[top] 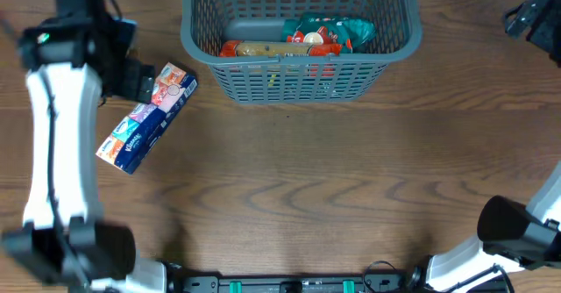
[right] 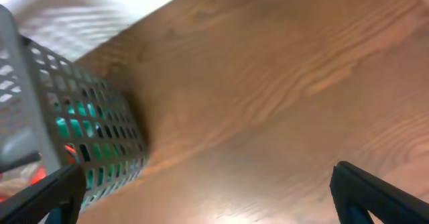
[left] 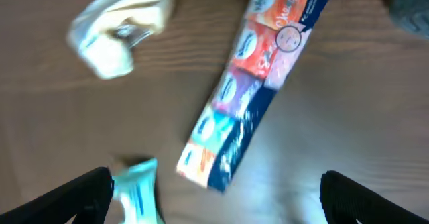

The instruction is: Pack container

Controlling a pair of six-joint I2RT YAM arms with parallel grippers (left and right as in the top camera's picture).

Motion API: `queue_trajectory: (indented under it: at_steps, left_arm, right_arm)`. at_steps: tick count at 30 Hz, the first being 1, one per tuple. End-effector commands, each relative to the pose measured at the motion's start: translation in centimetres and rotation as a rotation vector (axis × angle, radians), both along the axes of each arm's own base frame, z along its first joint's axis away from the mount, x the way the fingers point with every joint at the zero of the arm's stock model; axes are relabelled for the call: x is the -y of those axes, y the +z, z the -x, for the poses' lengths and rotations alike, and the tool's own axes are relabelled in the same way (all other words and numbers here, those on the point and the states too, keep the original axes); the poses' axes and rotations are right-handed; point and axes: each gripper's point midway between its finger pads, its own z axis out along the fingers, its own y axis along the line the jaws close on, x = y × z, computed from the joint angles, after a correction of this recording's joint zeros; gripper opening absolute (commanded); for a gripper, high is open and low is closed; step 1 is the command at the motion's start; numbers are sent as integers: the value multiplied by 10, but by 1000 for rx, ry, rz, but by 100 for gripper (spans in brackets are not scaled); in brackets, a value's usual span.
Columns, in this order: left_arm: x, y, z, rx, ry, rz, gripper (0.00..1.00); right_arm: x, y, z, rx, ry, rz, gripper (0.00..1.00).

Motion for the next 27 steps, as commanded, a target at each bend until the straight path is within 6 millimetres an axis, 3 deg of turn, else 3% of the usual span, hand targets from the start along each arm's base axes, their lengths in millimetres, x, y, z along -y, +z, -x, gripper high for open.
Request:
queue_trajectory:
  at_steps: [1, 8, 15, 19, 27]
  left_arm:
    - [2, -33, -16, -72, -94, 9, 98]
    - [1, -112, -24, -273, -177, 22, 99]
    - [1, -179, -25, -406, -200, 45, 98]
    - [1, -199, -23, -442, -199, 52, 99]
    - [7, -218, -25, -442, -187, 146, 97]
  right_arm:
    - [0, -11, -2, -30, -7, -26, 99]
    - [0, -18, -7, -42, -4, -29, 99]
    - [6, -15, -10, -29, -18, -2, 99]
    - [7, -15, -9, -33, -23, 6, 99]
    - [7, -16, -9, -36, -23, 4, 99]
